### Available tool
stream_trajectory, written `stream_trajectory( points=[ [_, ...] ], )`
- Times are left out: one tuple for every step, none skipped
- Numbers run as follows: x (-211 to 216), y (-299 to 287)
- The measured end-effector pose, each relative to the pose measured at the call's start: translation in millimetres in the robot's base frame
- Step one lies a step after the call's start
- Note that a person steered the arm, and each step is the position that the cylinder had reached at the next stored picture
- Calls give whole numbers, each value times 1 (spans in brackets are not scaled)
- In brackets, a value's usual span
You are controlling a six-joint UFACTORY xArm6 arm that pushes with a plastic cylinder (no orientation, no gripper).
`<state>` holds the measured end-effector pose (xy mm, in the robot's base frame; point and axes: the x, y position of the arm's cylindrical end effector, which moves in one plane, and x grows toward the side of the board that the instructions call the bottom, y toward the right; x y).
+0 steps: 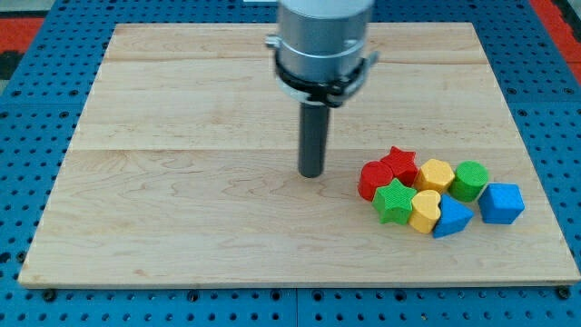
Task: Push the blue cube into the blue triangle
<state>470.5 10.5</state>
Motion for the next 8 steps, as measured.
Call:
stream_trajectory(
  points=[
    [-49, 59],
    [-58, 164],
    [-16, 250],
    [26, 289],
    [61, 283],
    [78, 261],
    [74, 236],
    [64, 238]
  ],
)
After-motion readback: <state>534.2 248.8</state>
